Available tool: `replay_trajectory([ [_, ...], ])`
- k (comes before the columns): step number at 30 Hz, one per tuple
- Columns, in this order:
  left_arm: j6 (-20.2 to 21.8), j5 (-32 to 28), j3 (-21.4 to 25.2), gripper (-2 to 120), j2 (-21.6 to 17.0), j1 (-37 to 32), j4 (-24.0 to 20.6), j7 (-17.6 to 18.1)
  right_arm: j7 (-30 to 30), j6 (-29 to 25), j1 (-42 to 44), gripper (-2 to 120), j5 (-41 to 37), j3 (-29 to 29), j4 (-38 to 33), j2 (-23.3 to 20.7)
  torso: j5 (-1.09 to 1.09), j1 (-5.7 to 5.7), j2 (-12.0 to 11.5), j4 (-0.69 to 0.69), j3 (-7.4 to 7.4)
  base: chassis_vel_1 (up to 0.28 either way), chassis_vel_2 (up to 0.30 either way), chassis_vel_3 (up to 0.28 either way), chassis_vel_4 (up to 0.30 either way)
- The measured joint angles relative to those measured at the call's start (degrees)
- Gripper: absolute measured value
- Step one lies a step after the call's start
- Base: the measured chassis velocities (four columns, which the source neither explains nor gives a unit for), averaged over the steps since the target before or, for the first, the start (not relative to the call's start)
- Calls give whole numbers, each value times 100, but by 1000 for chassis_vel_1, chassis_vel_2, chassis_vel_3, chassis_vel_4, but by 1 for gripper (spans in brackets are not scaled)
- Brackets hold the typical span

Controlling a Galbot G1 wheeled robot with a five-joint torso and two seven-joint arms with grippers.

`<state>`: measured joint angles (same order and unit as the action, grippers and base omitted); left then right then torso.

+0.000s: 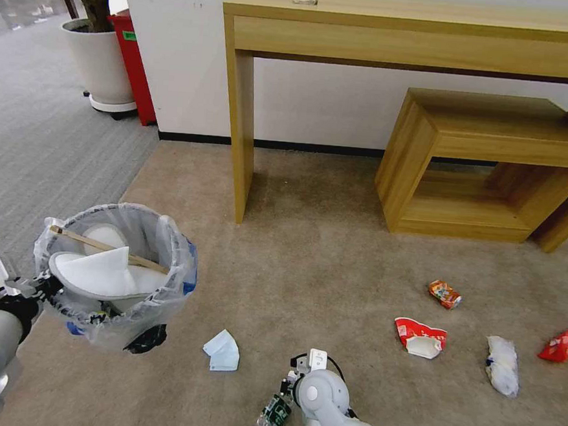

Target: Pick up the trash bin and place the garbage on the floor into it.

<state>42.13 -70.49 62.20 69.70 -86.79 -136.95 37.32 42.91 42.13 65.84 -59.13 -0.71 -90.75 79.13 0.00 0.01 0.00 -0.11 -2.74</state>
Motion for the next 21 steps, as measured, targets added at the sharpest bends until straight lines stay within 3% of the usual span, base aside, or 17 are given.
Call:
replay_trajectory([
  [12,0,-202,-226,1,-116,-68,-67,68,-287,1,-121,19,-105,406,-2506,-813,1,0,0,0,0,0,0,0,0],
  [14,0,-245,-407,1,-123,-103,-106,110,-785,1,-244,18,-191,612,-3127,-1230,1,0,0,0,0,0,0,0,0],
  [16,0,-245,-463,1,-123,-113,-115,119,-988,1,-275,18,-201,671,-3277,-1375,1,0,0,0,0,0,0,0,0],
  [17,0,-240,-589,1,-125,-125,-130,139,-1416,1,-317,18,-223,792,-3510,-1629,0,0,0,0,0,0,0,0,0],
  [21,0,-218,-827,1,-126,-120,-133,196,-2143,-61,-347,18,-334,939,-3785,-1880,1,0,0,0,0,0,0,0,0],
])
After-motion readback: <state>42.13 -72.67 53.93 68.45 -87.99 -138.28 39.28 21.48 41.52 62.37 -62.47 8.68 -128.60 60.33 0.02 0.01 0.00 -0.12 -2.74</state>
